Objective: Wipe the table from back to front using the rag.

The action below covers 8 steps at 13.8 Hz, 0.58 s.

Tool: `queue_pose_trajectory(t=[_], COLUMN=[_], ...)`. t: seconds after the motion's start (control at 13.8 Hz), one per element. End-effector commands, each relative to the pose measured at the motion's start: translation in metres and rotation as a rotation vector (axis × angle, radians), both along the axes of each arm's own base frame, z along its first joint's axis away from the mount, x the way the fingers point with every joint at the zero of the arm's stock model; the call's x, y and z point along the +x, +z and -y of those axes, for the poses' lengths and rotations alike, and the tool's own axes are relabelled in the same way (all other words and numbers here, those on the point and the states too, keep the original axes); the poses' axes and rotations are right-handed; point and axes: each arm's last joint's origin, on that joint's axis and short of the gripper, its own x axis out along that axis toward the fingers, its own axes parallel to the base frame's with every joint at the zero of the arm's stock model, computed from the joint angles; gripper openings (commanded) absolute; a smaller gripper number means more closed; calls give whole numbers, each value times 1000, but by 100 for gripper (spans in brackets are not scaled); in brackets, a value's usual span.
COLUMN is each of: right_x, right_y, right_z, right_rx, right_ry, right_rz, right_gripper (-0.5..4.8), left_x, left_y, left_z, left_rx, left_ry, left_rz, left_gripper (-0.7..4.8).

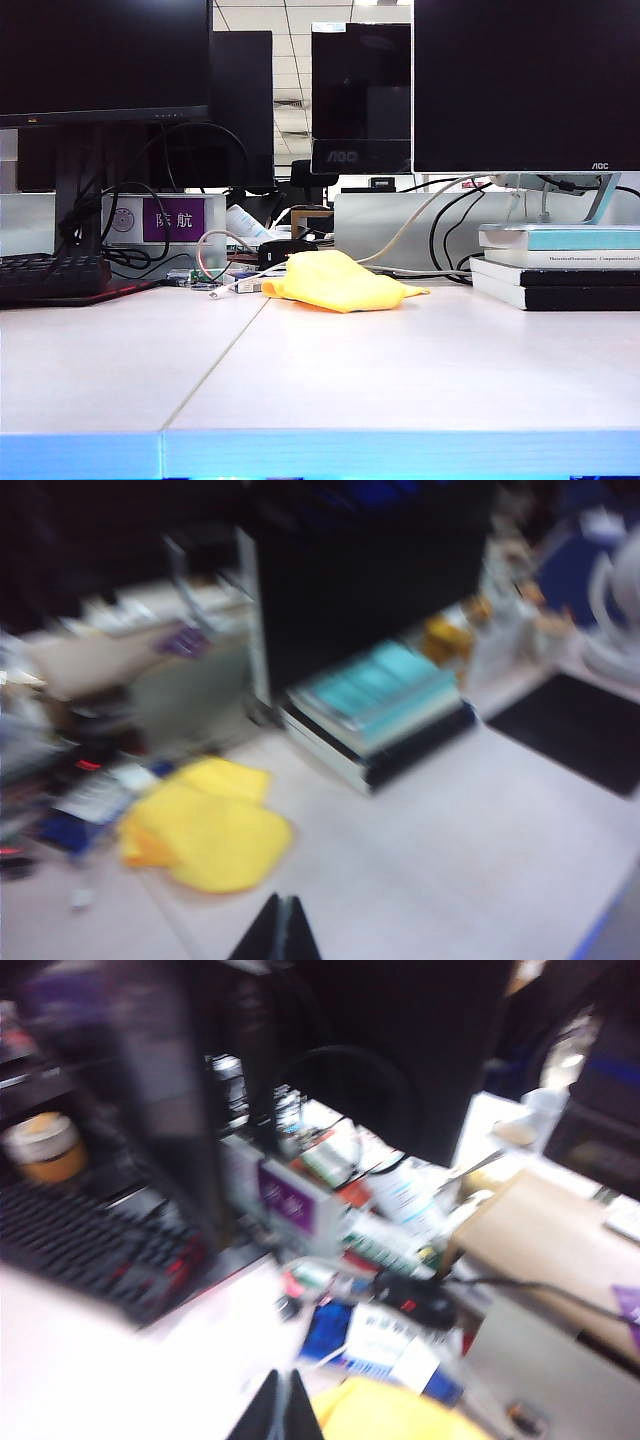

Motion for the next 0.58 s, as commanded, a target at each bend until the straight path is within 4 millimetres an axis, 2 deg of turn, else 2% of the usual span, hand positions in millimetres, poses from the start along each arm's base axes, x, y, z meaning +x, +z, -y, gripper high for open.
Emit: queue_pose_trajectory(t=[0.07,0.29,0.36,0.44,0.58], right_x=[-30,-61,-66,-71,-84], right_y=[16,28,32,35,43], right_z=[13,26,29,31,34], right_rx=[-9,-48,-46,-41,-27], right_ry=[29,43,45,53,71], right_rz=[-30,-43,-41,-35,-10], right_gripper=[-5,-5,-5,-5,-5], left_x=[-38,-88,-95,-101,-96], left_y=[-4,-23,-33,-47,-99], left_z=[-36,-84,-91,-96,-92], left_rx=[13,-41,-56,-64,-101], left_ry=[73,152,156,156,159], left_rz=[-2,15,16,20,-1], left_gripper=[-5,-6,-6,-6,-6])
